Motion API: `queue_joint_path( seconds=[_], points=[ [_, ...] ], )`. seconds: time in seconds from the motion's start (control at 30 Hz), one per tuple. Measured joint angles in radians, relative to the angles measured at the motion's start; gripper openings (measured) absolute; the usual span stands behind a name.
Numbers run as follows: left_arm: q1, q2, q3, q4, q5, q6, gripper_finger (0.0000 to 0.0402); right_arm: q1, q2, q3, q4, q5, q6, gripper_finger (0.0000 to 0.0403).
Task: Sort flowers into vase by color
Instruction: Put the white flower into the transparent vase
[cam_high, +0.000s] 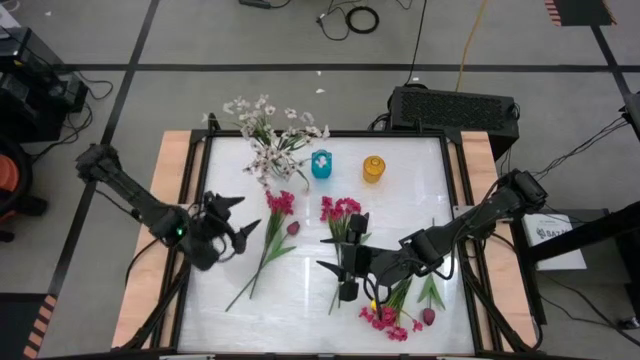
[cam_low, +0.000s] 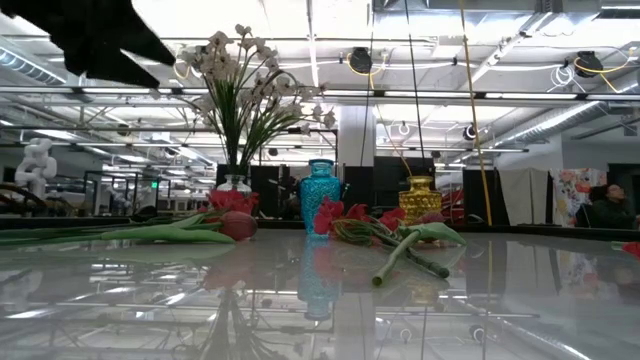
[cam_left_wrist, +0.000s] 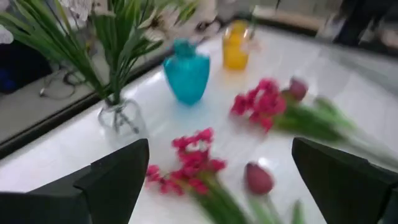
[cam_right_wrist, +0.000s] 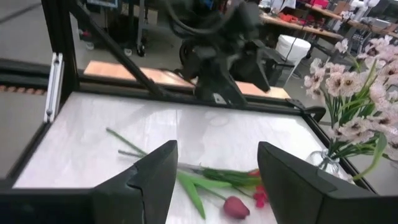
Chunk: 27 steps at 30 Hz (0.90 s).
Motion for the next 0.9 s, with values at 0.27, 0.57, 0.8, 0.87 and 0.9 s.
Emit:
queue_joint_path(
  seconds=[0.27, 0.57, 0.8, 0.87, 0.9],
  points=[
    [-0.061, 0.193, -0.039, 0.161, -0.363, -0.047, 0.036, 0.0, 0.0, 0.0, -0.013, 0.0, 0.0, 0.0215],
    [0.111, 0.278, -0.039, 0.295, -0.389, 0.166, 0.0257, -0.009, 0.0, 0.0, 0.008, 0.005, -0.023, 0.0215],
    [0.211, 0.289, -0.039, 0.454, -0.413, 0.421, 0.018, -0.027, 0.0, 0.0, 0.007, 0.006, -0.023, 0.0215],
    [0.222, 0.289, -0.039, 0.489, -0.443, 0.468, 0.0163, -0.029, 0.0, 0.0, 0.006, 0.006, -0.023, 0.0215],
    [0.228, 0.289, -0.039, 0.511, -0.453, 0.49, 0.0155, -0.03, 0.0, 0.0, 0.006, 0.006, -0.023, 0.0215]
  ],
)
